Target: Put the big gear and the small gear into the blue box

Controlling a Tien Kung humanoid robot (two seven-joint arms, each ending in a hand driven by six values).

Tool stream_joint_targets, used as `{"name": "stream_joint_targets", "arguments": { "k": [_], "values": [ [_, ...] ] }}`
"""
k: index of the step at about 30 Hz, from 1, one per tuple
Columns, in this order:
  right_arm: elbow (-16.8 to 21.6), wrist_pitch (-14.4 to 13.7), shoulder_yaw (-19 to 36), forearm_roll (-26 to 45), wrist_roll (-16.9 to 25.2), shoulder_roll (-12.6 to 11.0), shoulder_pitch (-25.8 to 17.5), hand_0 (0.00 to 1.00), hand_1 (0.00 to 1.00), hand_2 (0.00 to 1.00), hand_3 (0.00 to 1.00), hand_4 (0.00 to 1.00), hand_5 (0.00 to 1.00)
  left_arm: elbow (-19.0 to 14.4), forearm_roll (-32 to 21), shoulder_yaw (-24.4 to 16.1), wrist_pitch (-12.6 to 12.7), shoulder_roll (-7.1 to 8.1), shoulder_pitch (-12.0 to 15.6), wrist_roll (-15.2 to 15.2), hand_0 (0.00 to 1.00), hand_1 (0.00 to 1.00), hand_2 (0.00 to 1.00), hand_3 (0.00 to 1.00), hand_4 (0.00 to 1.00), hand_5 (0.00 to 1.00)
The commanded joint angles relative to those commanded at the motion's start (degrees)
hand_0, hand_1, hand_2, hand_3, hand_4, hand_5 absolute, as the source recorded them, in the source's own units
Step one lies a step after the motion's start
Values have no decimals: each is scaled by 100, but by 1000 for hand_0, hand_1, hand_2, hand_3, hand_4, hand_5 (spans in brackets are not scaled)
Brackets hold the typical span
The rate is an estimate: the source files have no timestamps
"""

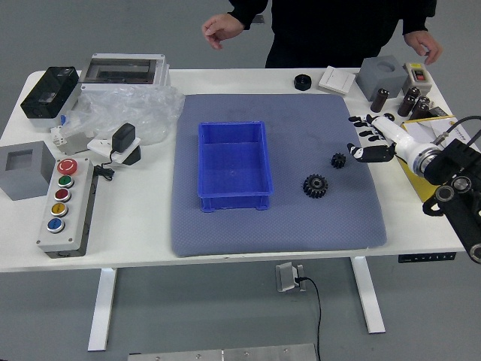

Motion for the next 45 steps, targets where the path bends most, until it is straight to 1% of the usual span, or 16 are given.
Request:
{"name": "stream_joint_targets", "arguments": {
  "k": [2, 3, 7, 8, 9, 14, 15, 26, 27, 31, 33, 37, 38, 39, 44, 45],
  "values": [
    [-19, -7, -70, -79, -18, 15, 25, 873, 882, 943, 934, 528, 102, 0, 5, -4, 0, 1, 1, 1, 899, 883, 896, 876, 858, 554],
    [-30, -12, -111, -132, -30, 25, 41, 882, 890, 943, 909, 526, 85, 0, 7, -5, -1, 1, 1, 1, 899, 884, 896, 875, 858, 553],
    [-92, -57, -324, -435, -96, 90, 136, 882, 890, 943, 909, 526, 85, 0, 7, -6, -5, -7, -1, 3, 899, 884, 896, 875, 858, 553],
    [-106, -70, -376, -530, -115, 108, 165, 882, 890, 943, 909, 526, 85, 0, 6, -6, -6, -10, -2, 4, 899, 884, 896, 875, 858, 553],
    [-120, -82, -421, -623, -133, 127, 194, 878, 881, 926, 889, 530, 90, 0, 6, -6, -8, -12, -3, 5, 899, 883, 896, 874, 857, 553],
    [-184, -127, -614, -1168, -213, 214, 357, 878, 881, 926, 889, 530, 90, 0, 4, -8, -14, -22, -5, 12, 899, 883, 896, 874, 857, 553],
    [-194, -129, -645, -1286, -224, 224, 387, 867, 865, 903, 875, 530, 89, 0, 5, -9, -14, -23, -5, 14, 899, 883, 895, 874, 857, 554],
    [-335, -63, -1111, -2415, -285, 227, 604, 857, 855, 894, 872, 535, 94, 0, -6, -2, -21, -32, -2, 13, 899, 884, 895, 873, 857, 554],
    [-354, -61, -1178, -2473, -286, 225, 617, 852, 842, 880, 867, 539, 98, 0, -7, -2, -22, -33, -2, 12, 899, 883, 895, 873, 857, 554],
    [-448, -62, -1419, -2644, -281, 231, 662, 852, 842, 880, 867, 539, 98, 0, -15, 9, -26, -42, -9, 9, 899, 883, 895, 873, 857, 554],
    [-504, -68, -1500, -2706, -272, 247, 680, 849, 835, 871, 859, 548, 115, 0, -22, 15, -27, -47, -10, 7, 899, 884, 895, 873, 857, 555],
    [-614, -102, -1622, -2788, -245, 282, 719, 849, 835, 871, 859, 548, 115, 0, -35, 27, -29, -52, -6, 7, 899, 884, 895, 873, 857, 555],
    [-641, -116, -1643, -2788, -236, 290, 727, 849, 835, 871, 859, 548, 115, 0, -38, 31, -29, -53, -5, 6, 899, 884, 895, 873, 857, 555],
    [-678, -140, -1665, -2788, -222, 300, 737, 840, 815, 845, 848, 550, 118, 0, -42, 35, -30, -55, -4, 6, 899, 884, 896, 873, 857, 556],
    [-872, -293, -1766, -2788, -134, 329, 788, 840, 815, 845, 848, 550, 118, 0, -62, 51, -33, -62, 0, 6, 899, 884, 896, 873, 857, 556],
    [-904, -319, -1776, -2788, -119, 334, 796, 807, 780, 813, 817, 553, 133, 0, -64, 53, -33, -63, 1, 6, 900, 884, 895, 873, 857, 557]
  ]
}}
